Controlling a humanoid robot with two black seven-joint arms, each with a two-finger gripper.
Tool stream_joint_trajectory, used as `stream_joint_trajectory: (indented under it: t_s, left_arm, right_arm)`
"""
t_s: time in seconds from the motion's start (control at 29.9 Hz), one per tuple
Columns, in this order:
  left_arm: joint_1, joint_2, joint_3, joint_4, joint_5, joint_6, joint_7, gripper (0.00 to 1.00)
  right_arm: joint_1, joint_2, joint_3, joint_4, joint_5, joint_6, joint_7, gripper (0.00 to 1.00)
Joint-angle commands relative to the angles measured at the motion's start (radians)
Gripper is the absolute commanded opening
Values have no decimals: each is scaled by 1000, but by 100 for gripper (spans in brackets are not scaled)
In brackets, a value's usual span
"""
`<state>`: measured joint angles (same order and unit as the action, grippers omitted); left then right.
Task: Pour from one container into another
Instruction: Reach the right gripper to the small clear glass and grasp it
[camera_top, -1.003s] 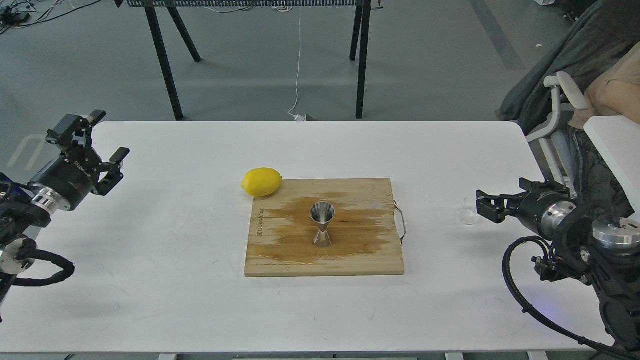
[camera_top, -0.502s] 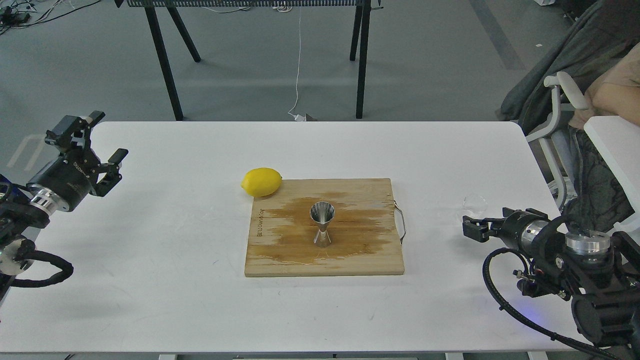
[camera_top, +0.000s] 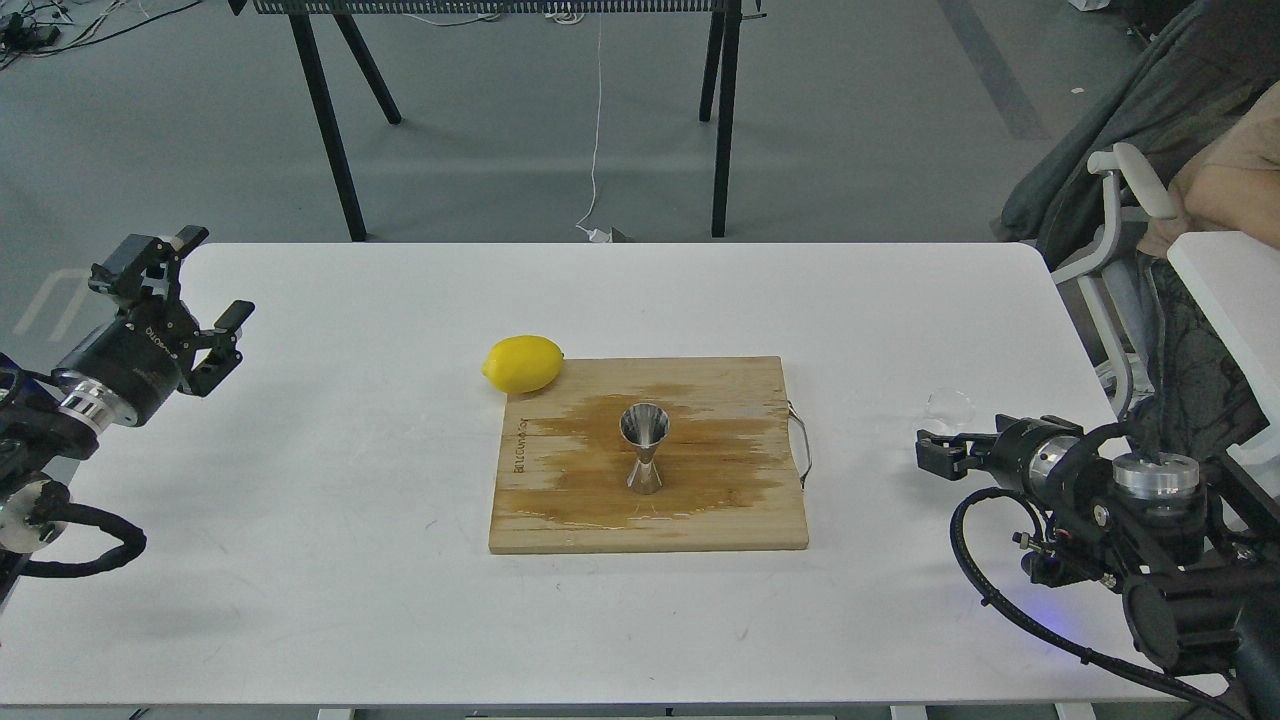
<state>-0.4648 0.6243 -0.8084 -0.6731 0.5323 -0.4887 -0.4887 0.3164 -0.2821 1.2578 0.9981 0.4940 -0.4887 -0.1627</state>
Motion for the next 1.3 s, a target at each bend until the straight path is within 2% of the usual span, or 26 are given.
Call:
stream_joint_trajectory:
  t_s: [0.0,1.0,1.2,1.27]
  left_arm:
    - [0,0,0,1,0,0,0,99]
    - [15,0,0,7,0,0,0,99]
    - [15,0,0,7,0,0,0,99]
    - [15,0,0,7,0,0,0,99]
  right_arm:
    - [10,12,0,-19,-6,0,0,99]
    - [75,34,-20,-90,-34,0,3,98]
    - [76,35,-20,-90,-41,7,3,95]
    - [76,35,-21,-90,-41,7,3,90]
